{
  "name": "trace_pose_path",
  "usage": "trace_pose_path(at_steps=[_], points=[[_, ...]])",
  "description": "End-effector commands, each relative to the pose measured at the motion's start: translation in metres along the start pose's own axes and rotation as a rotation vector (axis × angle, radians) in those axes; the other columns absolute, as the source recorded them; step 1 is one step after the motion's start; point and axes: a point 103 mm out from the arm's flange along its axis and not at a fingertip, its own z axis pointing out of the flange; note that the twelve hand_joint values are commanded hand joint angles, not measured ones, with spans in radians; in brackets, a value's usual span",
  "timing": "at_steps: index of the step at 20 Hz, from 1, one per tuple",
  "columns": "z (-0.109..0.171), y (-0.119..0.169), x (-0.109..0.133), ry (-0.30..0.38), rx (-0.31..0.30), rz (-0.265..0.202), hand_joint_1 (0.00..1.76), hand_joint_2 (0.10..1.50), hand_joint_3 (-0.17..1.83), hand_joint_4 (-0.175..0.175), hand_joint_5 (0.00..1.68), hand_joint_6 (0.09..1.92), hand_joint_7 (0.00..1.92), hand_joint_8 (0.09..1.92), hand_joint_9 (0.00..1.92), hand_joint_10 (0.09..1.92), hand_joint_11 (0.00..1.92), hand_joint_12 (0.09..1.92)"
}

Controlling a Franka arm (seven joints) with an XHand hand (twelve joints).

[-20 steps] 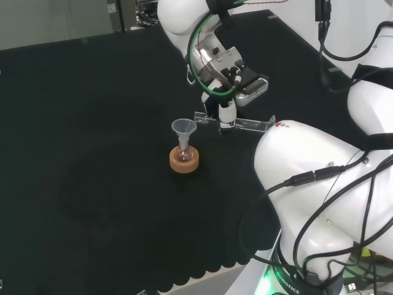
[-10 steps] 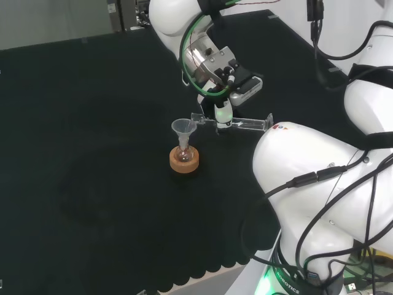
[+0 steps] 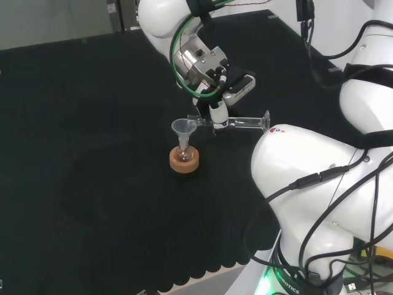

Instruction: Pour the water from the graduated cylinder into the round-bottom flask.

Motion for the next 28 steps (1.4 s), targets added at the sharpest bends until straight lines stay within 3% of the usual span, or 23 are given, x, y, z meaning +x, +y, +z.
trace_pose_path(at_steps=[1, 28], points=[[-0.003, -0.001, 0.000, -0.021, 0.029, 0.024, 1.25, 1.14, 0.00, -0.175, 0.93, 1.09, 0.96, 1.07, 1.34, 0.17, 1.19, 0.76], [-0.010, -0.012, -0.006, -0.081, 0.060, 0.074, 1.25, 1.14, 0.00, -0.175, 0.92, 1.09, 0.95, 1.07, 1.35, 0.16, 1.19, 0.76]])
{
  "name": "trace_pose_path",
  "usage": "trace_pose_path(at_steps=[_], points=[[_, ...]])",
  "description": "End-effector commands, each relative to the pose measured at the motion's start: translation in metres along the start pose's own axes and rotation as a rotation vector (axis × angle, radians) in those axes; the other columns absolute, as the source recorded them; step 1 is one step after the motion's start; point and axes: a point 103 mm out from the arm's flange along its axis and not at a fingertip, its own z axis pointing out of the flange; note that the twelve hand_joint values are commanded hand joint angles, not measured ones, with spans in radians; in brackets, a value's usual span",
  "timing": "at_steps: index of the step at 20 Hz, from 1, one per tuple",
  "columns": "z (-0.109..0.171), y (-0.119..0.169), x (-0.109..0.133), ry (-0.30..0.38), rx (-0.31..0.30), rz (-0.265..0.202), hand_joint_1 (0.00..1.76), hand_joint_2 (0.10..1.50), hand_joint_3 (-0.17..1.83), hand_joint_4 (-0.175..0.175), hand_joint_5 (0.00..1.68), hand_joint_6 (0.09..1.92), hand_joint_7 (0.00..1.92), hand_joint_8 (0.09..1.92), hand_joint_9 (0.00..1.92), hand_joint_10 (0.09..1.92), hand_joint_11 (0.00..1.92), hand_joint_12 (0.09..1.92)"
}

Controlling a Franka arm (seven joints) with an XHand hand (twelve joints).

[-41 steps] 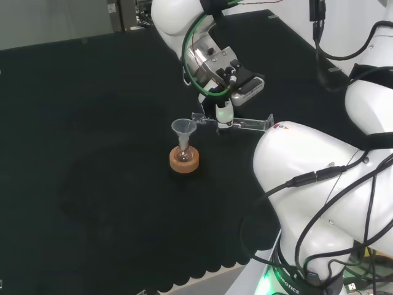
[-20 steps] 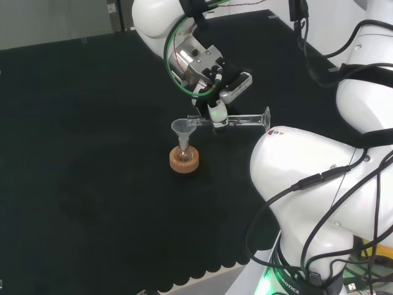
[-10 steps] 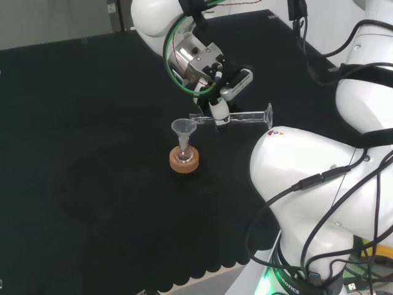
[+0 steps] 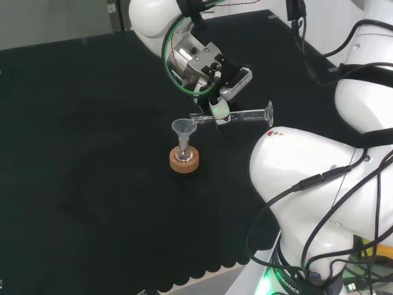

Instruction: Pour the water from the graduated cylinder into the round-bottom flask.

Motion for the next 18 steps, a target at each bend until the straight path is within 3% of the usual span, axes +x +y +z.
trace_pose_path(at_steps=[1, 12, 18], points=[[-0.0027, -0.0033, 0.0005, -0.017, 0.005, 0.005, 1.25, 1.14, 0.00, -0.175, 0.92, 1.09, 0.95, 1.07, 1.35, 0.16, 1.19, 0.76], [-0.0100, -0.0042, 0.0022, -0.024, -0.004, 0.003, 1.25, 1.14, 0.00, -0.175, 0.92, 1.09, 0.95, 1.07, 1.35, 0.16, 1.19, 0.76], [-0.0122, -0.0004, 0.0048, 0.013, -0.079, -0.028, 1.25, 1.14, 0.00, -0.175, 0.92, 1.09, 0.95, 1.08, 1.35, 0.15, 1.19, 0.76]])
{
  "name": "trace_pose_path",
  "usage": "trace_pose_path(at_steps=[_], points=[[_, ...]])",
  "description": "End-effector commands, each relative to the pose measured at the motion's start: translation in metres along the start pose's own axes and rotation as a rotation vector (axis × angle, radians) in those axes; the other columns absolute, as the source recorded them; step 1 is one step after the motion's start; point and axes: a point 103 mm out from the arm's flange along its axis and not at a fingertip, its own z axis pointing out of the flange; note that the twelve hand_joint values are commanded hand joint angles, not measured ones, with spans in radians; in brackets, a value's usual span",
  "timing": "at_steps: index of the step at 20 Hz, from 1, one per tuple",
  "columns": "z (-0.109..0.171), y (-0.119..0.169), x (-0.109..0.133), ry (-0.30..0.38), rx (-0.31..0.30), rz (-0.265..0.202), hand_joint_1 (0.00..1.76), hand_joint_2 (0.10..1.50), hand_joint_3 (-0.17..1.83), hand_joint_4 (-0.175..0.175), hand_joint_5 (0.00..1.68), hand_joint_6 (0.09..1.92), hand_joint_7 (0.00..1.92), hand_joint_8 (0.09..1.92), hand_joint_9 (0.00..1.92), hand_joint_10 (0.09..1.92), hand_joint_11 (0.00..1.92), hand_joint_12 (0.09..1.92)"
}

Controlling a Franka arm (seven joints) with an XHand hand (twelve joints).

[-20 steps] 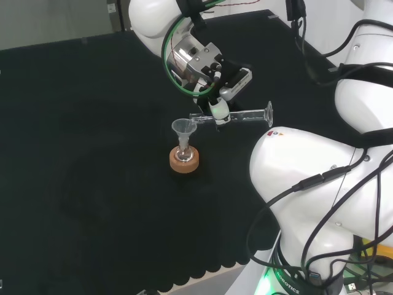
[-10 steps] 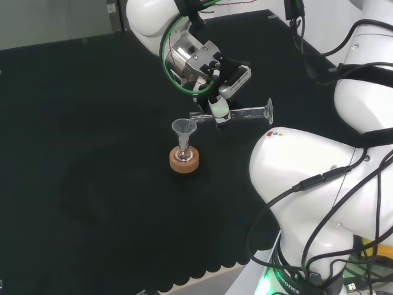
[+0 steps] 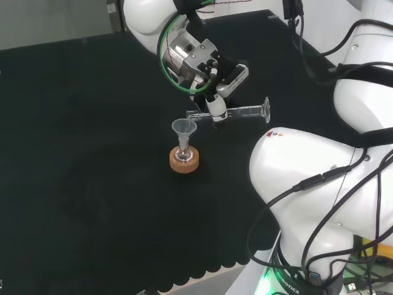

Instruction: Pour the water from the graduated cylinder into the round-bottom flask.

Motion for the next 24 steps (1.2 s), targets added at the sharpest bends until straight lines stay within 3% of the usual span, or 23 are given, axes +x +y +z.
trace_pose_path(at_steps=[1, 14, 20, 24], points=[[-0.001, 0.003, 0.001, 0.043, -0.085, -0.035, 1.25, 1.14, 0.00, -0.175, 0.92, 1.09, 0.95, 1.08, 1.35, 0.15, 1.19, 0.76], [0.024, 0.006, -0.044, 0.281, -0.450, -0.170, 1.25, 1.14, 0.00, -0.175, 0.92, 1.10, 0.95, 1.08, 1.35, 0.15, 1.19, 0.76], [0.022, 0.009, -0.058, 0.359, -0.593, -0.230, 1.25, 1.14, 0.00, -0.175, 0.92, 1.09, 0.95, 1.08, 1.35, 0.15, 1.20, 0.76], [0.013, 0.012, -0.063, 0.422, -0.725, -0.281, 1.25, 1.14, 0.00, -0.175, 0.92, 1.09, 0.95, 1.07, 1.36, 0.15, 1.20, 0.76]])
